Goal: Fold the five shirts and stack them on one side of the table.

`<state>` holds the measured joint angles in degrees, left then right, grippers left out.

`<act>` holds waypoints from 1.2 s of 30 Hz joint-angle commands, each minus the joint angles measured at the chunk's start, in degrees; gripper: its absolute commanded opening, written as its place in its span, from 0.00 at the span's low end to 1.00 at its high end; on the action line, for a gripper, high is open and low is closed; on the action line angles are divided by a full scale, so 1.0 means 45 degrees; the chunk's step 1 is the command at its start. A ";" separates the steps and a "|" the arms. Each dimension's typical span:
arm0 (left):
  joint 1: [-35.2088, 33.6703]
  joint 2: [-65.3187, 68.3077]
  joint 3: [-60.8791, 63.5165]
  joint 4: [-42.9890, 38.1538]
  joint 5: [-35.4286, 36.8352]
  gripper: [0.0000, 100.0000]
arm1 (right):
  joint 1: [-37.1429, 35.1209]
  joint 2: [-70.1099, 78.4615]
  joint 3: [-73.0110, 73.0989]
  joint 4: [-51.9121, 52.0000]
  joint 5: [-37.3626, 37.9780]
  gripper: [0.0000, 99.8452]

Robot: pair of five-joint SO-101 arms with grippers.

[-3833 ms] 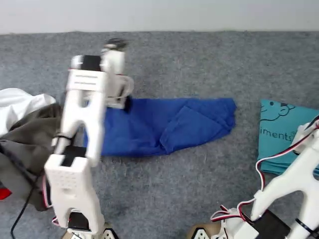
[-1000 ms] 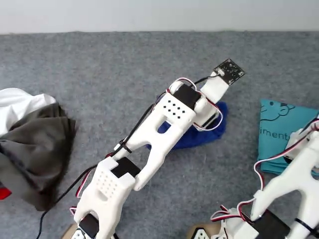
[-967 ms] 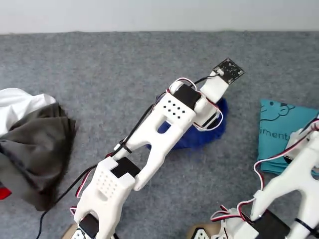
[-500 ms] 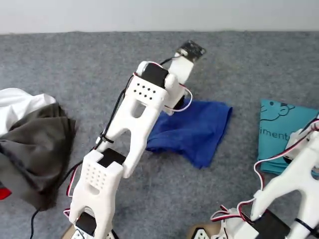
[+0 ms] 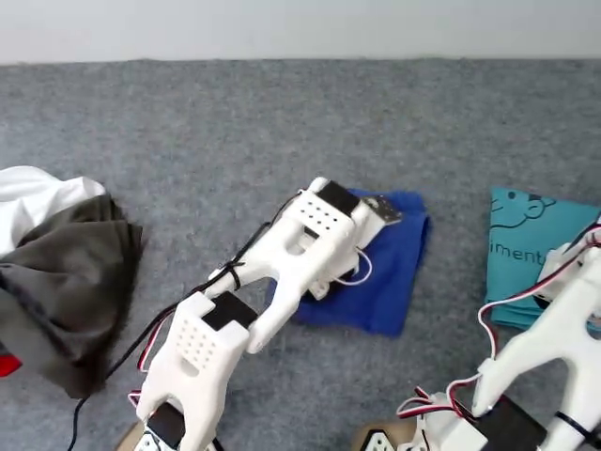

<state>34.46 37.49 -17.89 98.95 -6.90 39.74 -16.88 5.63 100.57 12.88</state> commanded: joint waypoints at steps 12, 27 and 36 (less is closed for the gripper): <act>-0.2208 -0.3106 -0.2022 0.0332 0.0488 0.02 | -0.0811 -0.0459 -0.0078 0.0479 0.0117 0.01; -0.6935 -0.8029 0.0615 0.0352 -0.0313 0.02 | -0.7179 0.0791 -0.0020 -0.0947 -0.0879 0.14; -1.0237 -0.9983 0.2139 0.0332 -0.0742 0.09 | -0.9192 0.3761 -0.0098 -0.3702 -0.2364 0.18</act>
<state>-7.91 -4.44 -8.22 99.56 -9.63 0.18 -1.23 5.89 87.56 4.26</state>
